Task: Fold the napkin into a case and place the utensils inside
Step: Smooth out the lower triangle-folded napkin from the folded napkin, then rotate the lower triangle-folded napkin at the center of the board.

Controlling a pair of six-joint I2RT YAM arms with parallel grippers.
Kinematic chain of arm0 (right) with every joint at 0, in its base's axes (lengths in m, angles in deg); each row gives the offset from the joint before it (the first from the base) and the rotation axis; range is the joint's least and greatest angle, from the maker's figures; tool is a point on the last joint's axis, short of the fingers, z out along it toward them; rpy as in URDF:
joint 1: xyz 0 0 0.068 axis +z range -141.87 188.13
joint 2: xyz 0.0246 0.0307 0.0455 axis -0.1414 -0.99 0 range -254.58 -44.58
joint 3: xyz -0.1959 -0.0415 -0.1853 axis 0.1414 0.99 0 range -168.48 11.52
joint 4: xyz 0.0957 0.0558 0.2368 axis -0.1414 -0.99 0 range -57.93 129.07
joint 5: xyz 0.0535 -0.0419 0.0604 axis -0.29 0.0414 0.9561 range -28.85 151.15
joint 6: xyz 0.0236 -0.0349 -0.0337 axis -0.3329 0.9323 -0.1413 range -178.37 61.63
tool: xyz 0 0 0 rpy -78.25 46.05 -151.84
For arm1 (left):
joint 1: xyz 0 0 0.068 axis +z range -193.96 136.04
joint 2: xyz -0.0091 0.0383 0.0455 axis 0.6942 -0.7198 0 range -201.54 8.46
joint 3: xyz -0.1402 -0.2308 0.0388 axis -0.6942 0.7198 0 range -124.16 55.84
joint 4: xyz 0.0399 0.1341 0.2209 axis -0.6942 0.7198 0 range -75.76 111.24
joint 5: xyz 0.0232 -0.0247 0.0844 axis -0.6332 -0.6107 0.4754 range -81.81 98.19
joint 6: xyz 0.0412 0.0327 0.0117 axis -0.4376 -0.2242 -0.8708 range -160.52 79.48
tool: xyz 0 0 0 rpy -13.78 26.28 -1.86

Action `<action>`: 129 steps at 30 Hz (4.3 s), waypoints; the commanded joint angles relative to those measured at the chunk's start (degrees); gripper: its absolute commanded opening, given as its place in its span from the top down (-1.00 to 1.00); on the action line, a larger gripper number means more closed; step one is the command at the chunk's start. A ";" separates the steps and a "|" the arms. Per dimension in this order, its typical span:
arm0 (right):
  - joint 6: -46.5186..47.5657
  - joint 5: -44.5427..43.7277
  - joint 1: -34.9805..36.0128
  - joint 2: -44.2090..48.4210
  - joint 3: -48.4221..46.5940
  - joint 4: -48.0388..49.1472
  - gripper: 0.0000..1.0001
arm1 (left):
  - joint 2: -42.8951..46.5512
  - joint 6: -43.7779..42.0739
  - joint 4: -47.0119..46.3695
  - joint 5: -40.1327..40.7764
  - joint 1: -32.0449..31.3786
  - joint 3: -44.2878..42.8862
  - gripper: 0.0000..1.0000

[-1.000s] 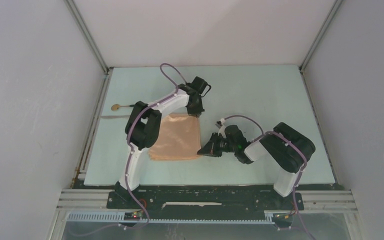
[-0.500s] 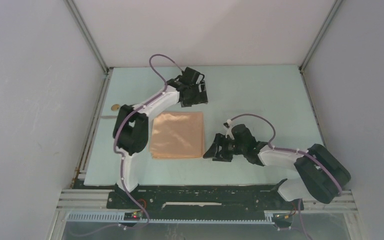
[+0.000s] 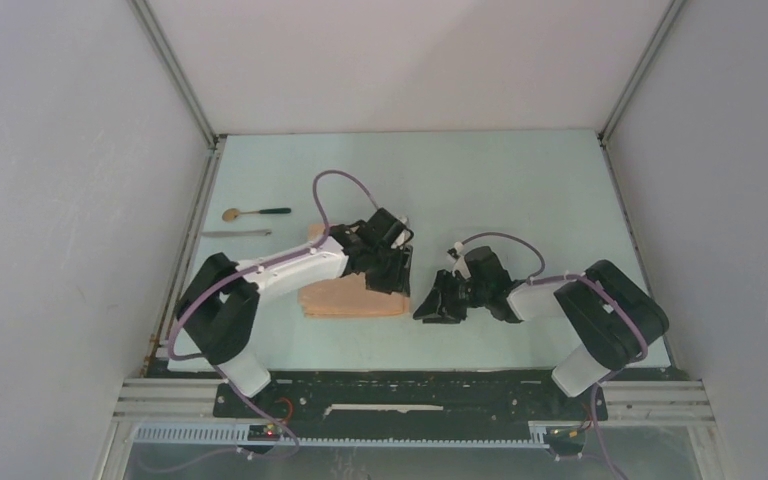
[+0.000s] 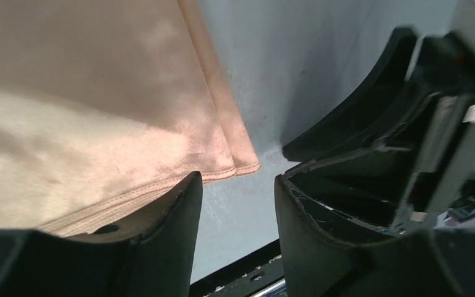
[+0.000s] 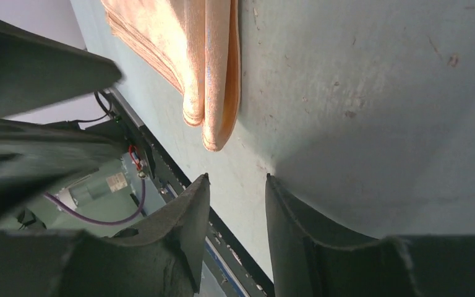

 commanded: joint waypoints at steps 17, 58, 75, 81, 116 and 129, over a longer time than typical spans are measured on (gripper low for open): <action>-0.16 5.85 -1.90 -8.74 -4.79 8.32 0.18 | -6.84 1.86 -0.94 1.96 -4.56 1.87 0.20; 4.01 3.91 0.91 -11.77 -9.78 1.94 1.00 | -10.15 1.58 1.01 4.03 -7.10 -0.08 0.37; 4.13 3.91 1.22 -12.05 -9.78 2.02 1.00 | -8.19 1.47 3.60 4.49 -7.60 -2.50 1.00; 4.01 4.08 1.12 -12.14 -9.78 2.04 1.00 | -8.99 1.86 3.72 2.33 -8.43 -4.62 1.00; 4.10 -3.75 1.08 -2.84 -9.04 -13.14 0.19 | 5.30 0.61 8.17 4.00 -8.57 -1.70 0.18; -0.42 -1.99 2.66 -2.96 -7.64 -4.72 -0.22 | 19.39 -1.68 7.56 3.25 0.44 6.43 0.10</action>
